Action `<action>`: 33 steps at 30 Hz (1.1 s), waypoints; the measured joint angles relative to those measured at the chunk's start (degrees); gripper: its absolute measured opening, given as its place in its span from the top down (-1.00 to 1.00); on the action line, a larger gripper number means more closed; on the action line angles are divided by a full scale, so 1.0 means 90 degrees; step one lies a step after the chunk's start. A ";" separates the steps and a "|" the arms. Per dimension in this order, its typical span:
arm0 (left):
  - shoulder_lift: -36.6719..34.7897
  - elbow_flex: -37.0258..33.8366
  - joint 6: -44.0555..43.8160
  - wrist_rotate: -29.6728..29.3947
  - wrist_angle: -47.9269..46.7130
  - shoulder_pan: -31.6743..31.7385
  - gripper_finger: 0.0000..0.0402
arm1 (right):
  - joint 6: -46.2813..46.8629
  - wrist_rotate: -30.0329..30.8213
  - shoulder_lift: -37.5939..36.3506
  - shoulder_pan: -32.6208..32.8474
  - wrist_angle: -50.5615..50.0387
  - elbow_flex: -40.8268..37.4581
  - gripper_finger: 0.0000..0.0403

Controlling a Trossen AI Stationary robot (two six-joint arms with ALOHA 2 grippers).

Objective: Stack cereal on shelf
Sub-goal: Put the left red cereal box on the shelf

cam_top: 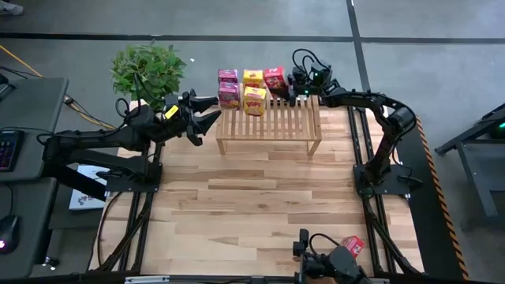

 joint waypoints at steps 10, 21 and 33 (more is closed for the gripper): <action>0.0000 0.0000 0.0000 0.0000 0.0000 0.0000 -0.34 | -0.0168 0.0048 0.0014 -0.0018 0.0000 -0.0010 -0.37; 0.0000 -0.0001 0.0000 0.0000 -0.0017 0.0001 -0.34 | 0.0172 -0.0178 -0.0001 -0.0277 0.0012 -0.0007 -0.38; 0.0000 -0.0001 0.0002 0.0000 -0.0027 0.0000 -0.34 | 0.0174 -0.0606 -0.0134 -0.0152 0.0021 -0.0005 -0.38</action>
